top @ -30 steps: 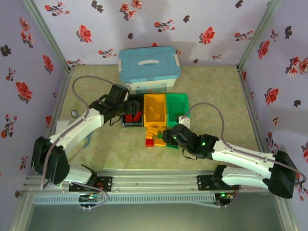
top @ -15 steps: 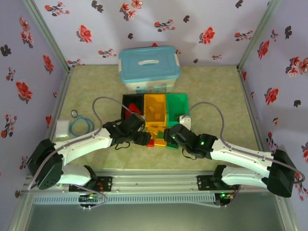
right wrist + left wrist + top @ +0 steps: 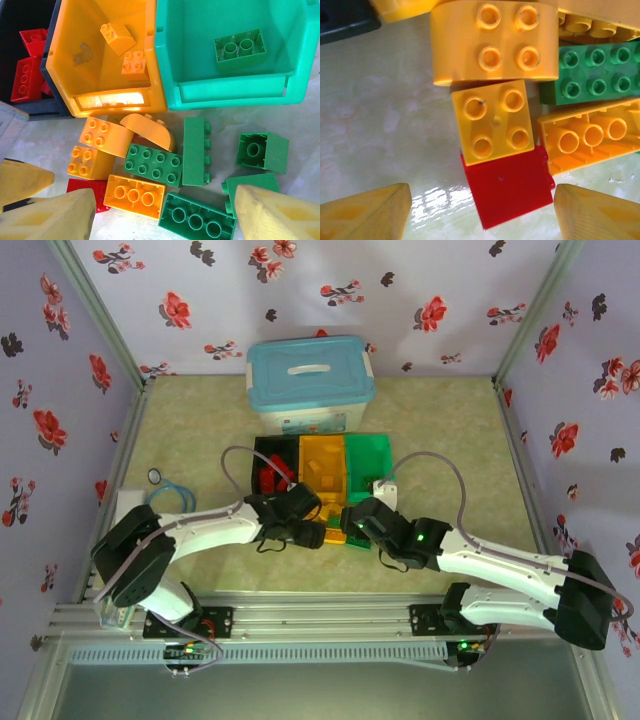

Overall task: Sort the legos into containers by color
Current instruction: Place the lego in the container, then pick up the lego from the middle-left of the table.

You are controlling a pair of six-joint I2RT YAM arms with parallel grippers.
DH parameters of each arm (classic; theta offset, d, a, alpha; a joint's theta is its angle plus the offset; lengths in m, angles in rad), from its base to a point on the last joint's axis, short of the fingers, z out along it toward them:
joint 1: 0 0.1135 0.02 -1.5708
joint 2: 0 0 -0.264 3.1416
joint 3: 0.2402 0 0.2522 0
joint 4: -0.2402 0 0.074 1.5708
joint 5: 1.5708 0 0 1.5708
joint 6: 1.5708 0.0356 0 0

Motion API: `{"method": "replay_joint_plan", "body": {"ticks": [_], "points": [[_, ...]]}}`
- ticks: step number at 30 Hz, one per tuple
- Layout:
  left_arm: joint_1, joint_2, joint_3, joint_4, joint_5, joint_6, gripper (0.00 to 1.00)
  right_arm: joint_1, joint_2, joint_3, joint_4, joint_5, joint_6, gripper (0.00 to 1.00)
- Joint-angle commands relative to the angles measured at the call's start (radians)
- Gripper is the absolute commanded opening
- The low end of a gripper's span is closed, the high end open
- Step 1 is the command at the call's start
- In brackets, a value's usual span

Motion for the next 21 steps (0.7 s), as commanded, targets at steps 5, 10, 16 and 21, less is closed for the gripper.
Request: {"method": "replay_joint_plan", "body": {"ticks": [5, 10, 16, 21], "points": [[-0.023, 0.061, 0.046, 0.014, 0.01, -0.02, 0.69, -0.006, -0.048, -0.013, -0.026, 0.053, 0.034, 0.74], [-0.023, 0.066, 0.028, 0.009, 0.001, -0.027, 0.56, -0.014, -0.069, -0.036, -0.02, 0.053, 0.041, 0.74], [-0.021, 0.012, 0.026, -0.038, -0.067, -0.012, 0.37, -0.019, -0.085, -0.055, -0.018, 0.05, 0.046, 0.73], [-0.002, -0.055, 0.041, -0.08, -0.091, 0.008, 0.35, -0.021, -0.095, -0.064, -0.015, 0.049, 0.051, 0.73]]}}
